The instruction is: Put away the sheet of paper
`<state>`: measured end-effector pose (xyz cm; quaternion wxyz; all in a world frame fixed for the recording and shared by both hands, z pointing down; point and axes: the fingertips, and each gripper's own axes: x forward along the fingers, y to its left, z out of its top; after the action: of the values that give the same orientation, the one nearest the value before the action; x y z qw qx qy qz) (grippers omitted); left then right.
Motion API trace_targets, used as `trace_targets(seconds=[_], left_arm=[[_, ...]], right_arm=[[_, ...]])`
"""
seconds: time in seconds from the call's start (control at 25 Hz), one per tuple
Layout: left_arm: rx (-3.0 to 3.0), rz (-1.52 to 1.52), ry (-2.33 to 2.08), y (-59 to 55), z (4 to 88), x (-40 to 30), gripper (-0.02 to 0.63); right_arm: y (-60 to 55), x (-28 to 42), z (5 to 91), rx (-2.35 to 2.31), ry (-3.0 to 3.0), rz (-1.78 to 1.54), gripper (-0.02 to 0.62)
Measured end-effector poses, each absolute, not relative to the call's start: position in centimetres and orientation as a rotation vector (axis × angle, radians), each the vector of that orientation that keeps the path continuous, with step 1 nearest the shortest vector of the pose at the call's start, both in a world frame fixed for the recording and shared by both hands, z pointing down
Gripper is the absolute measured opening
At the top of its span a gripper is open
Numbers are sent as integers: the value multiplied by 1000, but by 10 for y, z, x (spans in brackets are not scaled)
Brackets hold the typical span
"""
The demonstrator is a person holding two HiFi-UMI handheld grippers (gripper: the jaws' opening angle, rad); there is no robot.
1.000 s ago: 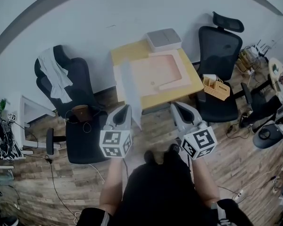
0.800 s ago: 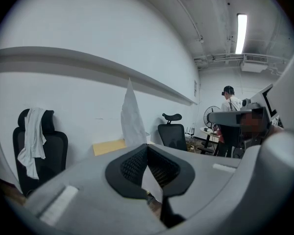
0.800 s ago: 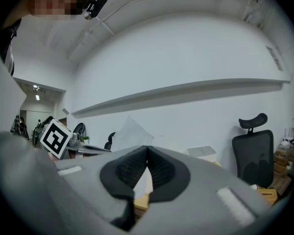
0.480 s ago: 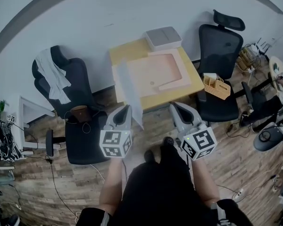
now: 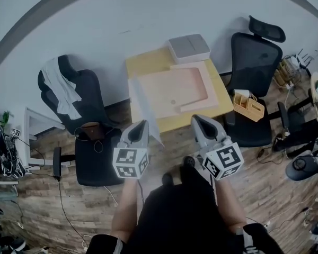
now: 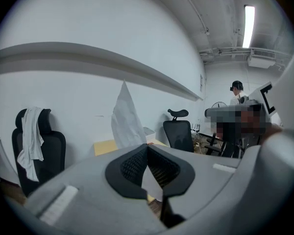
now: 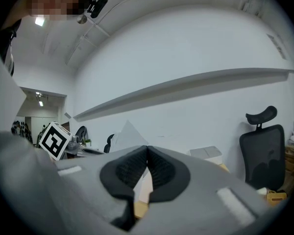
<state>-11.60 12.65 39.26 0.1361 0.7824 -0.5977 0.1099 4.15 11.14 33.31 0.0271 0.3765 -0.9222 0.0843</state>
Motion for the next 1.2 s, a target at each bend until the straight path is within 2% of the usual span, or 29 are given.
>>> trace_targets(seconds=[0.64, 1.2], left_arm=[[2161, 342, -1826, 62, 387, -72, 9], [2108, 376, -1768, 31, 425, -58, 9]], right_arm=[[27, 80, 327, 1007, -2915, 287, 0], [-9, 92, 365, 971, -2861, 372, 0]])
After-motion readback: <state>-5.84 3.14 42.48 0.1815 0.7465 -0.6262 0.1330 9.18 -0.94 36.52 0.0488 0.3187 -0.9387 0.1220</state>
